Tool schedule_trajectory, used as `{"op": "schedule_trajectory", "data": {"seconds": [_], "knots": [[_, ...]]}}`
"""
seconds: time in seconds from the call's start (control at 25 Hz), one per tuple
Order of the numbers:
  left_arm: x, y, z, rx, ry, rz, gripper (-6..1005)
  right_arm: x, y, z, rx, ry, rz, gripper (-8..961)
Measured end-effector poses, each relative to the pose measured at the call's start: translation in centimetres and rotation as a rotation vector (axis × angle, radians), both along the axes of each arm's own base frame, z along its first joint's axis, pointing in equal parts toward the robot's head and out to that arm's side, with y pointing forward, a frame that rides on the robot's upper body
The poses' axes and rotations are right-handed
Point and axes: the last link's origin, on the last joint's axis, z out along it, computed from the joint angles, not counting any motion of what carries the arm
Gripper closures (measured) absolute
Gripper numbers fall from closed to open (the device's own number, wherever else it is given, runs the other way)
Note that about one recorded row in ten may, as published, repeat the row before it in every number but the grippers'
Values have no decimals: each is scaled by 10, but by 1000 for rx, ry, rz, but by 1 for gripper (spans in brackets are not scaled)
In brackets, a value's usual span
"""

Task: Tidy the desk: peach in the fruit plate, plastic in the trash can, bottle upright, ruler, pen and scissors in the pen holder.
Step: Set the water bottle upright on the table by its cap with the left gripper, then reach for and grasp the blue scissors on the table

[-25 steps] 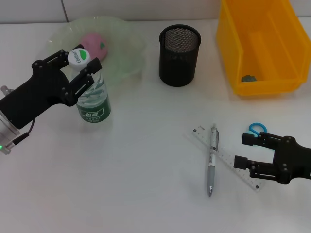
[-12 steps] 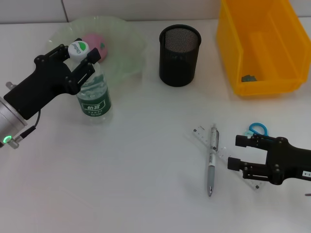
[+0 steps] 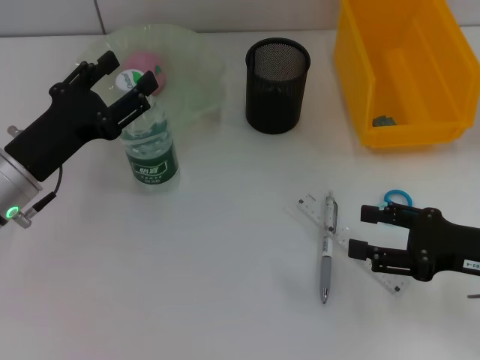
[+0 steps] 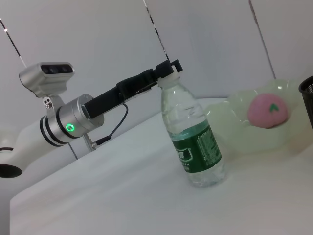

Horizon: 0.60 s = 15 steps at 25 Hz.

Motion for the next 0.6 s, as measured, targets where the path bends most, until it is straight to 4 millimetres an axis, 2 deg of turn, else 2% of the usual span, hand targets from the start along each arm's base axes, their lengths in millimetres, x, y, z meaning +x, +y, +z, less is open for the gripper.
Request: {"op": "schedule_trajectory", "data": {"seconds": [0.16,0.28,0.36,0.48,0.6], "knots": [[0,-2,2,6,-11,-9,278,0,0,0,0,0,1,174],[3,-18,15,37,-62,-87,232,0,0,0,-1,1,2,174],[3,-18,15,37,-62,-87,202,-1,0,0,-1,4,4,174],[-1,-45,46,66,-184,-152,172,-2,1,1,2,8,6,175],[-6,-56,59,23,-225,-161,172,-3,2,2,5,16,7,175]]}}
